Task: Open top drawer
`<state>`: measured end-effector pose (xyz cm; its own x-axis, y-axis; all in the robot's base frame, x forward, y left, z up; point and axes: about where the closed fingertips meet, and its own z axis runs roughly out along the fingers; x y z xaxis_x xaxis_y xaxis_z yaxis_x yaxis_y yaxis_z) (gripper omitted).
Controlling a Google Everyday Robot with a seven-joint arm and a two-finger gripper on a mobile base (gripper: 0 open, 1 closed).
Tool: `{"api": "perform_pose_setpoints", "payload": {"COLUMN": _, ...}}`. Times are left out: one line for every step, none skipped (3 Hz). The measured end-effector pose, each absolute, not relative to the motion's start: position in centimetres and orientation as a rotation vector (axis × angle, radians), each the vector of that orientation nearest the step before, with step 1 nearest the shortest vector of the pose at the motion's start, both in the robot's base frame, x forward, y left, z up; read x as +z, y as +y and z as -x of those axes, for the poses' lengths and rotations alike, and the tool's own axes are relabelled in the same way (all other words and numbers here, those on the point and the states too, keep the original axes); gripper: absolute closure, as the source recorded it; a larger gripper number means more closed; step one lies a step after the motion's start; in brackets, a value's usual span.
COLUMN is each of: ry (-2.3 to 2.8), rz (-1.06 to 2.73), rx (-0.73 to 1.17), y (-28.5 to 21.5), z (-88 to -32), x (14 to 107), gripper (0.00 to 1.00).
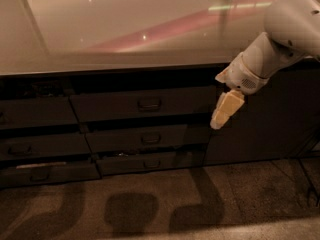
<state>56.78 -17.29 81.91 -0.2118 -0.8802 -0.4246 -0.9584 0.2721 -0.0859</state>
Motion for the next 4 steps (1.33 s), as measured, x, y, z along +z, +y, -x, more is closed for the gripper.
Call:
{"api": "perform_pose_setpoints", "payload": {"ry": 2.158, "rz": 1.665, "rx": 0.278, "y": -17.2, "z": -56.8, "x": 81.9, "gripper": 0.00}}
{"api": "perform_pose_setpoints", "payload": {"ry": 2.136, "rz": 1.692, "rx": 0.300, "y": -17.1, "z": -56.8, "x": 81.7, "gripper": 0.00}}
{"api": "perform_pose_setpoints", "payload": {"ry": 2.037, "rz": 1.872, "rx": 0.362, "y": -15.8, "z": -58.0, "x": 80.9, "gripper": 0.00}}
{"api": "perform_pose_setpoints", "payload": {"ry": 1.931, "rz": 2.097, "rx": 0.444, "y": -15.1, "z": -57.3, "x": 80.6, "gripper": 0.00}}
